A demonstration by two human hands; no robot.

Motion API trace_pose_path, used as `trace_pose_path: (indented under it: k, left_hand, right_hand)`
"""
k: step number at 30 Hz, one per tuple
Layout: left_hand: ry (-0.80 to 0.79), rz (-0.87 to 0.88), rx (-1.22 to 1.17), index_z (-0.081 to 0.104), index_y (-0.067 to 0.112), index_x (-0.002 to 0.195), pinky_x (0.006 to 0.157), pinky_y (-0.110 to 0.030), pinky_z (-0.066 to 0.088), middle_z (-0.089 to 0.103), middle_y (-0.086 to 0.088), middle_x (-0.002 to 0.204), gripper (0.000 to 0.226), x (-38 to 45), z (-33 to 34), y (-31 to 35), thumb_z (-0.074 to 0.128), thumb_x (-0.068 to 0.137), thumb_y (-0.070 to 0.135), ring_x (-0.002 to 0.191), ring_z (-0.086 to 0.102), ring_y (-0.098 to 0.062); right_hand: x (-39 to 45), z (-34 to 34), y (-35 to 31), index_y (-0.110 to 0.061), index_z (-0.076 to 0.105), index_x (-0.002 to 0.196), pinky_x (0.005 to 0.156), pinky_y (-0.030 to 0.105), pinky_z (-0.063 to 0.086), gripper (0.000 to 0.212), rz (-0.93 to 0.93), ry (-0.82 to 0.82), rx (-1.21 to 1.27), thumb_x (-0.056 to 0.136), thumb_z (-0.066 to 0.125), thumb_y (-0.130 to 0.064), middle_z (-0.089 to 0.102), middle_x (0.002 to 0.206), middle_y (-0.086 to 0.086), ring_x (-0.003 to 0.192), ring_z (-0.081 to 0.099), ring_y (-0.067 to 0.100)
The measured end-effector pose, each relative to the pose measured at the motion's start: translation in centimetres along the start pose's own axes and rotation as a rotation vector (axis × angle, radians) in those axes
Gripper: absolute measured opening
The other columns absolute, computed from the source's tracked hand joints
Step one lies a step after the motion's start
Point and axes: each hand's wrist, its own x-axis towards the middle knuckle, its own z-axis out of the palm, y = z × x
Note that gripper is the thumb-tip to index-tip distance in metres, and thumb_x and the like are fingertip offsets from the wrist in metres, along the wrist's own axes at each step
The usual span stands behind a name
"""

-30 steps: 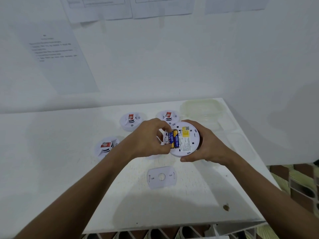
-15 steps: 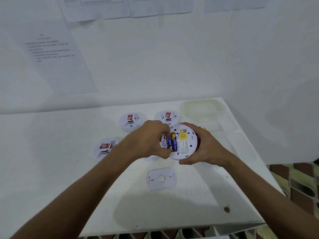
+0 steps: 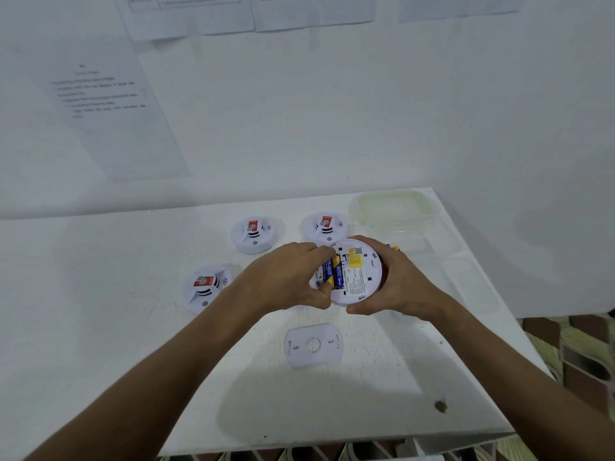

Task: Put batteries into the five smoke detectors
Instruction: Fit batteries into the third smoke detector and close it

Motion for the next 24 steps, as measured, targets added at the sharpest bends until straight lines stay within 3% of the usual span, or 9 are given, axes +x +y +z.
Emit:
trace_pose_path:
  k: [5, 8, 12, 18, 24]
  left_hand:
    - [0.072, 0.07, -0.029, 0.045, 0.025, 0.142, 0.08, -0.025, 0.047, 0.064, 0.0, 0.12, 0.052, 0.2, 0.4, -0.7, 0.057, 0.092, 0.032, 0.093, 0.056, -0.013]
    - [0.122, 0.183, 0.007, 0.056, 0.024, 0.134, 0.062, -0.027, 0.046, 0.066, -0.006, 0.112, 0.039, 0.3, 0.8, -1.1, 0.051, 0.096, 0.026, 0.072, 0.052, -0.014]
    - [0.217, 0.231, 0.06, 0.071, 0.021, 0.112, 0.042, -0.02, 0.042, 0.067, -0.005, 0.098, 0.039, 0.3, 1.7, -1.7, 0.042, 0.09, 0.035, 0.051, 0.058, -0.017]
    - [0.311, 0.261, -0.102, 0.073, 0.013, 0.109, 0.057, -0.02, 0.043, 0.066, -0.002, 0.081, 0.041, 1.8, 1.9, -0.2, 0.041, 0.086, 0.026, 0.066, 0.06, -0.015]
    - [0.364, 0.264, -0.194, 0.074, 0.01, 0.095, 0.058, -0.025, 0.051, 0.068, -0.001, 0.076, 0.028, 3.6, 1.7, 1.7, 0.054, 0.083, 0.025, 0.065, 0.058, -0.01]
  right_hand:
    - [0.0, -0.4, 0.1, -0.016, 0.05, 0.137, 0.085, 0.019, 0.053, 0.097, 0.0, 0.021, 0.031, 0.051, 0.093, -0.004, 0.066, 0.12, -0.009, 0.113, 0.062, 0.012]
    - [0.1, -0.8, 0.0, -0.017, 0.05, 0.137, 0.084, 0.02, 0.054, 0.096, -0.005, 0.043, 0.044, 0.052, 0.092, -0.005, 0.067, 0.118, -0.012, 0.111, 0.063, 0.011]
    - [-0.1, -1.4, 0.1, -0.02, 0.051, 0.137, 0.09, 0.027, 0.055, 0.095, -0.001, 0.075, 0.029, 0.052, 0.093, -0.011, 0.066, 0.12, -0.011, 0.114, 0.062, 0.015]
    - [0.0, -2.8, 0.1, -0.019, 0.053, 0.133, 0.085, 0.02, 0.053, 0.09, -0.031, 0.113, 0.019, 0.056, 0.092, 0.005, 0.067, 0.117, -0.012, 0.109, 0.064, 0.01]
    - [-0.4, -4.5, 0.5, -0.02, 0.054, 0.132, 0.085, 0.02, 0.054, 0.09, -0.042, 0.142, 0.013, 0.055, 0.094, 0.002, 0.067, 0.117, -0.009, 0.11, 0.064, 0.013]
